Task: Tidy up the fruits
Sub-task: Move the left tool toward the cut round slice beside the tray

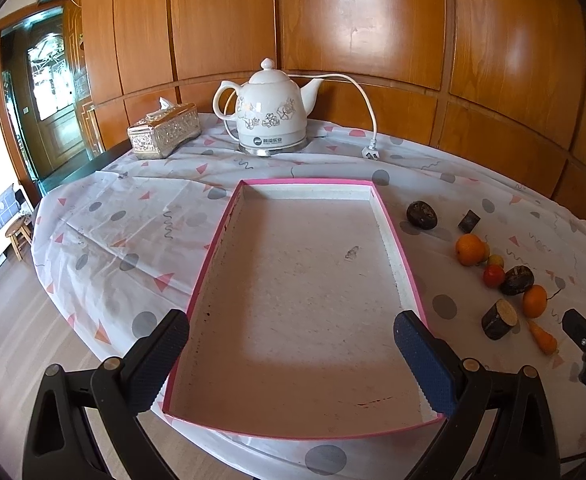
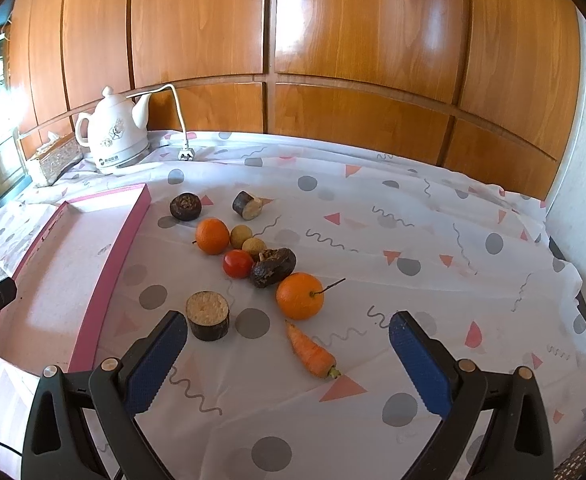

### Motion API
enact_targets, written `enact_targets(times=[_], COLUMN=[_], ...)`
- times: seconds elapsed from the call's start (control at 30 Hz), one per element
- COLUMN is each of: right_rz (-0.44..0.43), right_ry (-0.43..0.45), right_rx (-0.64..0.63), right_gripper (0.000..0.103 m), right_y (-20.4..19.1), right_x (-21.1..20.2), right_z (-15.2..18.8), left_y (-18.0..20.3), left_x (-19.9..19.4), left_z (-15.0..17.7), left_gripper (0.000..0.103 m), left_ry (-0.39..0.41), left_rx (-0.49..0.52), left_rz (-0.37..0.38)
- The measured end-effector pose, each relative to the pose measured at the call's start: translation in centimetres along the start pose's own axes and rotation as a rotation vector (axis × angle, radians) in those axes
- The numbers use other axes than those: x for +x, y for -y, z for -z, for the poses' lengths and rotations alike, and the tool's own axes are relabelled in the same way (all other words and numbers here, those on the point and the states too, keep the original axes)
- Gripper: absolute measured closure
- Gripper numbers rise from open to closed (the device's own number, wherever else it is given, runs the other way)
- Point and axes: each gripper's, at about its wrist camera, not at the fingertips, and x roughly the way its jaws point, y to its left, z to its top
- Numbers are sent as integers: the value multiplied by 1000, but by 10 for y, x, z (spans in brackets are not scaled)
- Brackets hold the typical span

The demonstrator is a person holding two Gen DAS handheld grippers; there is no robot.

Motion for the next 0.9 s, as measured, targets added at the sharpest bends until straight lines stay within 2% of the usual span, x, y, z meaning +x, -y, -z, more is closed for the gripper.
enact_targets(times=[0.33,0.9], right_rz=[6,4], right_ry=[24,15], right_rx=[-33,-54], right_gripper=[0,0], right_y=[-5,-4], right_x=[-5,-2], right_z=[-2,-2], left_y=[2,8], left_x=[0,-5], left_z=[1,3], left_gripper=[0,0], left_ry=[-6,-2], left_rx=[5,16], left_rz=[16,64])
